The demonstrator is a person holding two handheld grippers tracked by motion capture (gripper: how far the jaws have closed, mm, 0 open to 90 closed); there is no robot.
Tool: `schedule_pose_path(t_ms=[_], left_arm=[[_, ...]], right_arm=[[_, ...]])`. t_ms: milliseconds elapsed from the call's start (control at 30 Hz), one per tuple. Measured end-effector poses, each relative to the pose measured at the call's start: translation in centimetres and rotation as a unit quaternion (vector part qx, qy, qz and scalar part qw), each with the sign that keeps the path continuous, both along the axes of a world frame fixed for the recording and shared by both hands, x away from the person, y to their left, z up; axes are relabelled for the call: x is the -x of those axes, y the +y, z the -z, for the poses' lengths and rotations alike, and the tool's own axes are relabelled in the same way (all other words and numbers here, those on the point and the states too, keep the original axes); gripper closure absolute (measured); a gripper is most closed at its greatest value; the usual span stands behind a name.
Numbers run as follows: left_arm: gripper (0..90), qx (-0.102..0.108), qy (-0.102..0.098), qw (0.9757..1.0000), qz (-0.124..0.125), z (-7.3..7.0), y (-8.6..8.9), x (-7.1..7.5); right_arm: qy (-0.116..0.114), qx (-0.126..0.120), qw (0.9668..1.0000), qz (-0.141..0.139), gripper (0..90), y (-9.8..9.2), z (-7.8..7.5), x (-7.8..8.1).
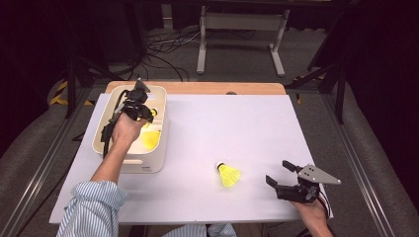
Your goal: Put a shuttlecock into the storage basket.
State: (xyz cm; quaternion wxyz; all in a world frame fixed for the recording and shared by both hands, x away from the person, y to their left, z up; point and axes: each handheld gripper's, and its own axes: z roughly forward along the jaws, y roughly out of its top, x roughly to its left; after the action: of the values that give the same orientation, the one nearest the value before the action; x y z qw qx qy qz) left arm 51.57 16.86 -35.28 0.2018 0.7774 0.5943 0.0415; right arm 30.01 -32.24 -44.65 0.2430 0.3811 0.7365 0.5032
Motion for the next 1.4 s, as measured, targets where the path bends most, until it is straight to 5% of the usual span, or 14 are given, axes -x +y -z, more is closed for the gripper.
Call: schedule_pose_path(t_ms=[233,800,1400], left_arm=[[85.5,0.0,0.004,1.0,0.003,0.1,0.0,-0.1],[54.0,-0.003,-0.007,0.9999,0.012,-1.0,-0.2,1.3],[49.4,0.012,-0.031,0.9992,0.022,-2.9,-0.1,3.1]], right_arm=[[0.001,0.0,1.0,0.001,14.7,0.0,0.0,0.0],[-0.001,0.004,1.0,0.0,14.7,0.1,0.0,0.0],[0.002,0.004,1.0,0.002,14.6,0.1,0.0,0.0]])
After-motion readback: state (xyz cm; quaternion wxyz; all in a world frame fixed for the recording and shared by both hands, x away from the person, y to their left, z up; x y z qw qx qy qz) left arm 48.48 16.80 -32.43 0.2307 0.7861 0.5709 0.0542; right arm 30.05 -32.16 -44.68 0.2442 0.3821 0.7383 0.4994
